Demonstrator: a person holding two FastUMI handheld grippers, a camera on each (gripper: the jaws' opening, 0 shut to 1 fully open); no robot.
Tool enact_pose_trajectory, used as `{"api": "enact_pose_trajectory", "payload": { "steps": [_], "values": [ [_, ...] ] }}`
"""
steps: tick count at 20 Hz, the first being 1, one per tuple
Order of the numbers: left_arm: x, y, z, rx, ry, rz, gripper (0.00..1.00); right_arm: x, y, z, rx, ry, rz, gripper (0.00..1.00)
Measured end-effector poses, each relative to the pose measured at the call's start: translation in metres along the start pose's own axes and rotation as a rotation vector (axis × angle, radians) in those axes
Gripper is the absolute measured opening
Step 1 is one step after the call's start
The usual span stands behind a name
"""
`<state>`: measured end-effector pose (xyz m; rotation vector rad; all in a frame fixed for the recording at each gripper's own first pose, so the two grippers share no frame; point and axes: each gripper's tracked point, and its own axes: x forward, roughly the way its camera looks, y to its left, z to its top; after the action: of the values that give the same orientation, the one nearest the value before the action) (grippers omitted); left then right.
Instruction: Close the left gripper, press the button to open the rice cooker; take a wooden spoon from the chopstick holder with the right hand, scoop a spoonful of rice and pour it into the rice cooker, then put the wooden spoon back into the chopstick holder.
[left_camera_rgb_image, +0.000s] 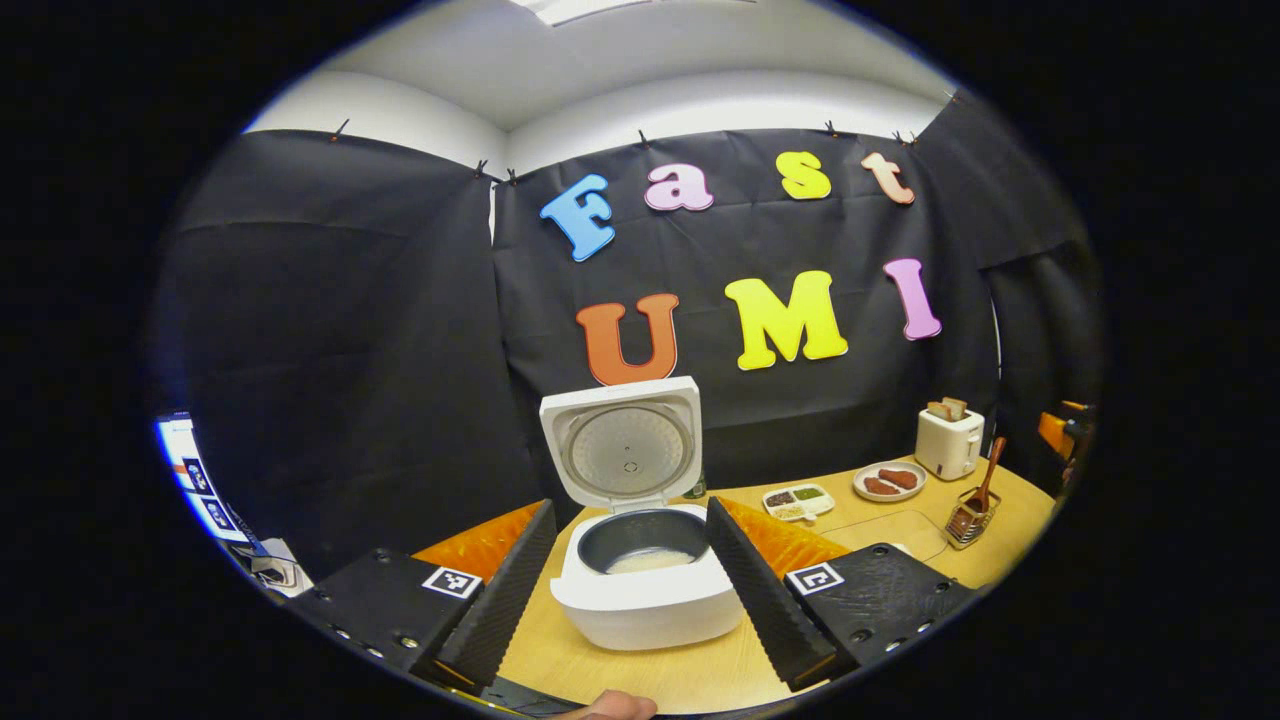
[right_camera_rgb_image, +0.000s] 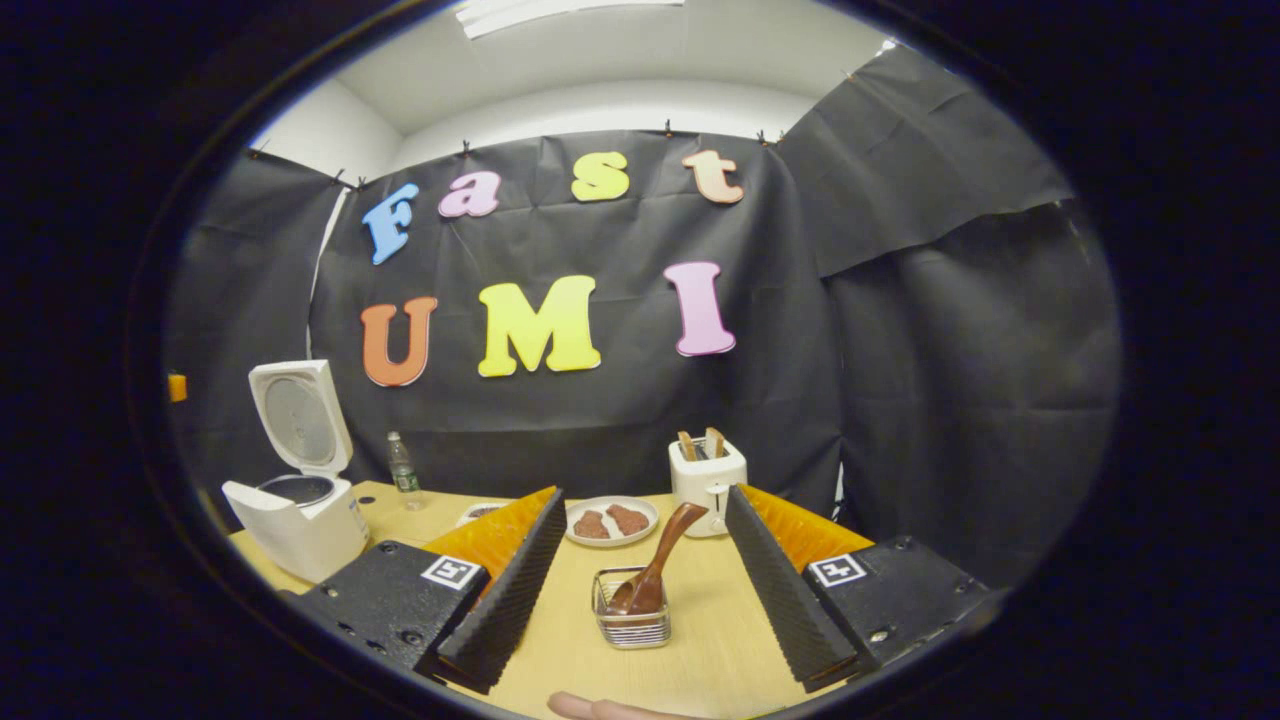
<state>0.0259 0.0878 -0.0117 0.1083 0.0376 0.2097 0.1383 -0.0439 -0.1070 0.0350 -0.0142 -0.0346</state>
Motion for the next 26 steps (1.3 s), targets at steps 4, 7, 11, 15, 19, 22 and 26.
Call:
{"api": "enact_pose_trajectory", "payload": {
  "steps": [4,7,11,15,19,22,26],
  "values": [
    [-0.03,-0.005,-0.008,-0.049,-0.002,-0.034,0.95,0.037,0.004,-0.016,-0.035,0.0,0.02,1.0],
    [-0.046,-0.003,-0.014,-0.056,-0.011,-0.031,0.95,0.066,0.005,-0.063,0.011,0.177,0.021,1.0],
    [-0.057,-0.012,-0.033,-0.065,-0.02,-0.04,0.95,0.102,-0.002,-0.107,0.116,0.302,0.003,1.0],
    [-0.065,-0.032,-0.044,-0.099,-0.013,-0.081,0.95,0.137,-0.004,-0.139,0.221,0.386,0.041,1.0],
    [-0.06,-0.04,-0.066,-0.08,0.044,-0.102,0.95,0.157,-0.009,-0.141,0.245,0.381,0.08,1.0],
    [-0.057,-0.044,-0.075,-0.076,0.07,-0.105,0.95,0.158,0.012,-0.157,0.308,0.44,0.224,0.72],
    [-0.06,-0.047,-0.078,-0.089,0.077,-0.123,0.95,0.159,0.004,-0.166,0.359,0.48,0.199,0.58]
  ]
}}
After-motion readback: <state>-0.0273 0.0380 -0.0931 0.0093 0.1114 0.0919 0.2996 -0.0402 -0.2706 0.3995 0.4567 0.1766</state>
